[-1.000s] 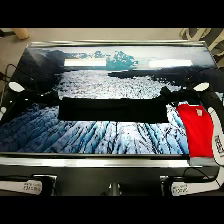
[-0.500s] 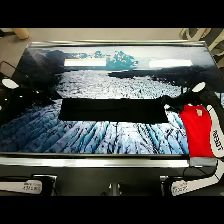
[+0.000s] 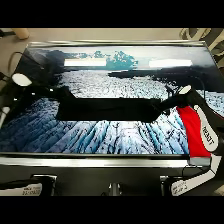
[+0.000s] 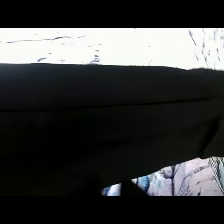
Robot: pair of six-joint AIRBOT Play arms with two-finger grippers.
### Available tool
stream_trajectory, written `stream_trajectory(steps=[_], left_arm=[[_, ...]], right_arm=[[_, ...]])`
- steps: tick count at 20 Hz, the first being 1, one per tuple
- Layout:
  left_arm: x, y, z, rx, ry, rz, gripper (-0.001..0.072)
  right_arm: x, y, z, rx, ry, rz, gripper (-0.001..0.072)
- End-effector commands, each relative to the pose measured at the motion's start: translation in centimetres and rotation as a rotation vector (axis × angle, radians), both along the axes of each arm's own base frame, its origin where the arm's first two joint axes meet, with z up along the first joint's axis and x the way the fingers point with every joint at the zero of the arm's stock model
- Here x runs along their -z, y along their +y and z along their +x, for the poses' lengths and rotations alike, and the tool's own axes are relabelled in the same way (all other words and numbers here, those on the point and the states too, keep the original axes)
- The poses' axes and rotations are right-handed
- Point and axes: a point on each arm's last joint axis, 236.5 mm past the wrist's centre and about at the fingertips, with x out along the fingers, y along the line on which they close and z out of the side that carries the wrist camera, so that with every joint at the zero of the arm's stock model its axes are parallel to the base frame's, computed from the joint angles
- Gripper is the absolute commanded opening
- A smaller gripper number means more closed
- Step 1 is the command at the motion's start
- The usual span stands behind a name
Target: Fold the shirts.
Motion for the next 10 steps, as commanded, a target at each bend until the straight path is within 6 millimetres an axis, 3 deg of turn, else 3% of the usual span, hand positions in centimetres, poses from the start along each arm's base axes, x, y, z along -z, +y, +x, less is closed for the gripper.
stream_trajectory(steps=[1,3,6,8,10], left_arm=[[1.6,-6.8,0.2,0.076,-0.062,-0.009,0.0032],[3.7,-12.3,0.0,0.084,-0.041,-0.089,0.0032],[7.9,-19.9,-1.8,0.041,0.083,-0.235,0.0031],[10.0,-25.1,-4.1,0.047,0.153,-0.339,0.0031],[10.9,-29.7,-6.7,0.046,0.213,-0.445,0.0032]], right_arm=[[-6.9,3.0,0.9,-0.005,-0.088,0.127,0.0017],[-12.8,4.3,0.3,-0.014,-0.174,0.19,0.0018],[-19.8,5.3,-3.4,-0.061,-0.243,0.212,0.0018],[-23.3,5.7,-5.8,-0.085,-0.285,0.21,0.0018],[-25.4,5.7,-7.5,-0.089,-0.312,0.195,0.0019]])
